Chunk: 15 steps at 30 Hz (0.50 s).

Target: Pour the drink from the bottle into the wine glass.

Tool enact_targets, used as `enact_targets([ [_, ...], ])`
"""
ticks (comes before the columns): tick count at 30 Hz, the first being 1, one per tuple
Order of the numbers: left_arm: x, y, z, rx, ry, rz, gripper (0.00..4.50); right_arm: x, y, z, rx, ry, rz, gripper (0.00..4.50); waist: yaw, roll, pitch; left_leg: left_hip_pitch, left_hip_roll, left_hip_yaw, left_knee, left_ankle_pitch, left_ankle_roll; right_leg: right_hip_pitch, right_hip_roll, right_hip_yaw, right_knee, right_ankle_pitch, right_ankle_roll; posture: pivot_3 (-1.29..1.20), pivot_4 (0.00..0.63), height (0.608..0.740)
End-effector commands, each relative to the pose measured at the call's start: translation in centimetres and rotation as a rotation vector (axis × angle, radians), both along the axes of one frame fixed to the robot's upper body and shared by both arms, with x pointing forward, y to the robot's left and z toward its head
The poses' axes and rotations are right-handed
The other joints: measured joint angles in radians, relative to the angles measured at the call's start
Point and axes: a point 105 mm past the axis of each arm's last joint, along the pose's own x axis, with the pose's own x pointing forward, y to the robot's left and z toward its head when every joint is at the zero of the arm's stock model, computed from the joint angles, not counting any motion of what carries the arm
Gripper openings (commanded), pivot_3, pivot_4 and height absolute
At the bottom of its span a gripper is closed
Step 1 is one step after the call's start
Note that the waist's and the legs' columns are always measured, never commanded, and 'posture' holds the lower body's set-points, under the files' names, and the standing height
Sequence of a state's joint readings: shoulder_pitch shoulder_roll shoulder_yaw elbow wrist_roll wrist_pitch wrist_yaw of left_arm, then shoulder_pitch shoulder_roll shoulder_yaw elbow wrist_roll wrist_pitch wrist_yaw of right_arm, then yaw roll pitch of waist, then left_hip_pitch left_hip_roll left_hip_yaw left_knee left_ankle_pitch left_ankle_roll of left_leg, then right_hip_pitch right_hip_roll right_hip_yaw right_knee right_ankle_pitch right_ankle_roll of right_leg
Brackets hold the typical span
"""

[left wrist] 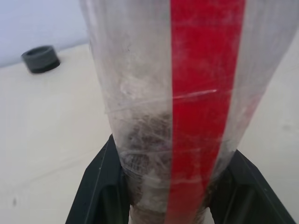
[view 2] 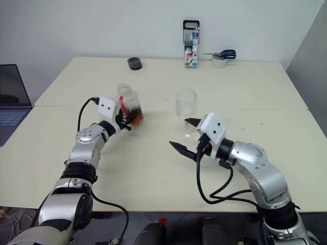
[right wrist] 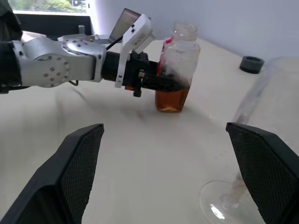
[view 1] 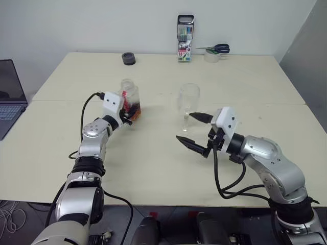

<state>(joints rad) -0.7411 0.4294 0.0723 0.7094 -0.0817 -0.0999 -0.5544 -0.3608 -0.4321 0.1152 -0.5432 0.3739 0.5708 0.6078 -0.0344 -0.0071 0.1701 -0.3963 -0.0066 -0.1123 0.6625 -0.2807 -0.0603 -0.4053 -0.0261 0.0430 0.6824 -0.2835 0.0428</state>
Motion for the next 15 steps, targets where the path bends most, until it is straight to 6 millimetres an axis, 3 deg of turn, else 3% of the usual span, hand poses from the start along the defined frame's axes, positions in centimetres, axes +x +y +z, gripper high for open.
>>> enact_targets([
  [1, 0.0, -2.4, 4.8, 0.137, -0.194, -0.067, 1.68, -0.4, -0.9, 1.6, 0.039, -0.083, -0.040, 4.50, 0.001, 0.000, 0.000, 0.000, 0.000, 0.000, 0.000, 0.000, 0.000, 0.000, 0.000, 0.000, 0.000, 0.000, 0.000, 0.00, 0.150, 0.740],
  [15, 0.0, -8.0, 10.4, 0.497, -0.530, -0.189, 1.68, 0.8, -6.3, 1.6, -0.031, -0.044, -0.141, 4.50, 0.002, -0.001, 0.000, 0.000, -0.001, 0.001, 0.000, 0.000, 0.001, 0.000, 0.000, 0.000, 0.000, 0.000, 0.000, 0.00, 0.150, 0.740],
])
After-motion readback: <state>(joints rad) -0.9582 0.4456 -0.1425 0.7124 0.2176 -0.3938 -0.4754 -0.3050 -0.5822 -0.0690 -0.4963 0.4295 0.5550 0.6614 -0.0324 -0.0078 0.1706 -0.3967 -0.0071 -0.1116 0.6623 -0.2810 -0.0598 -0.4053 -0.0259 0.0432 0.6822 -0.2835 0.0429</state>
